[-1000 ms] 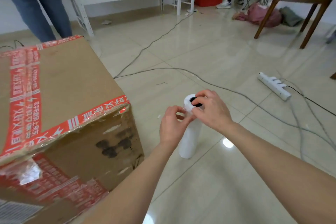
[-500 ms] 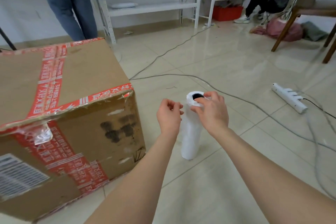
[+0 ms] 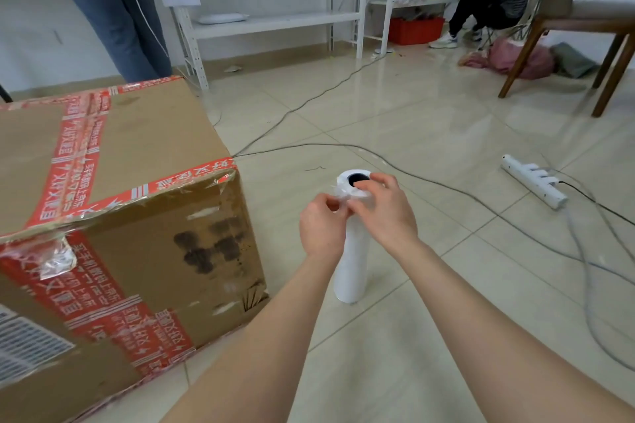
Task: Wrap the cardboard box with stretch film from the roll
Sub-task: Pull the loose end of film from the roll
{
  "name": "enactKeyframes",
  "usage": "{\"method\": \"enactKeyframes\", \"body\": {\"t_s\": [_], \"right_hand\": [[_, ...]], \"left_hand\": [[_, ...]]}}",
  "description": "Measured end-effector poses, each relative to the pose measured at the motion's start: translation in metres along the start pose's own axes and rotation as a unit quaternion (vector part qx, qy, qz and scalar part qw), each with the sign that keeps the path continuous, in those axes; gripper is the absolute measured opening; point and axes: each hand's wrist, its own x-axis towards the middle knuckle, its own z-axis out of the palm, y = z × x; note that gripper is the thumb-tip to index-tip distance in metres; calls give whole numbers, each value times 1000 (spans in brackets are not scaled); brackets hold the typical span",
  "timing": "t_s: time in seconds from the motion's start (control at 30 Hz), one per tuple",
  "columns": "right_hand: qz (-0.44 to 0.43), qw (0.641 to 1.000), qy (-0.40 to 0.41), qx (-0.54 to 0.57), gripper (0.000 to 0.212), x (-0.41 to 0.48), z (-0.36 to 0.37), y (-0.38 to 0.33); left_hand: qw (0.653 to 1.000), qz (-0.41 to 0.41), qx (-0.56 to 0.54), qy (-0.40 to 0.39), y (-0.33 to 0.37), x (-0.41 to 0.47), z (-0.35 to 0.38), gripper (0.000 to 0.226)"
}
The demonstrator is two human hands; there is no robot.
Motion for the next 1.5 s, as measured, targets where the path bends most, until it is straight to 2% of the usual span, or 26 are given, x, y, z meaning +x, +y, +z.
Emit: {"method": "enactKeyframes", "body": {"t_s": [0.17, 0.3, 0.53, 0.6, 0.73, 0.83, 0.9, 0.97, 1.1, 1.17, 1.3, 1.5], "right_hand": [[22, 997, 52, -49, 35, -2, 3, -6], [37, 996, 77, -27, 25, 1, 10, -10], [40, 997, 65, -30, 20, 8, 7, -8], [44, 996, 56, -45, 24, 12, -1, -3], [52, 996, 35, -62, 31, 17, -12, -3], [60, 995, 32, -77, 45, 16, -9, -13], [66, 993, 43, -86, 52, 15, -4, -17], [69, 991, 61, -93, 44, 15, 1, -19], [44, 992, 52, -105, 21, 19, 1, -15], [49, 990, 25, -126, 27, 23, -9, -12], [112, 979, -19, -171, 51, 29, -34, -8], [94, 986, -36, -135, 48, 24, -24, -23]], "left_hand": [[997, -40, -60, 37, -15, 11, -13, 16], [988, -58, -129, 60, -17, 16, -29, 9], [933, -155, -322, 28, -5, 18, -33, 11], [944, -144, -295, 33, -9, 18, -33, 9], [982, -42, -186, -1, -16, 16, -33, 10], [998, 44, -19, -43, -19, 16, -32, 35], [996, 74, 44, -18, -19, 17, -34, 27], [995, 76, 62, 15, -19, 19, -38, 15], [991, 69, 94, 59, -16, 20, -45, 19], [990, 72, 101, 74, -16, 21, -48, 21], [987, 83, 95, 96, -18, 24, -53, 22], [989, 82, 68, 102, -16, 23, -55, 21]]}}
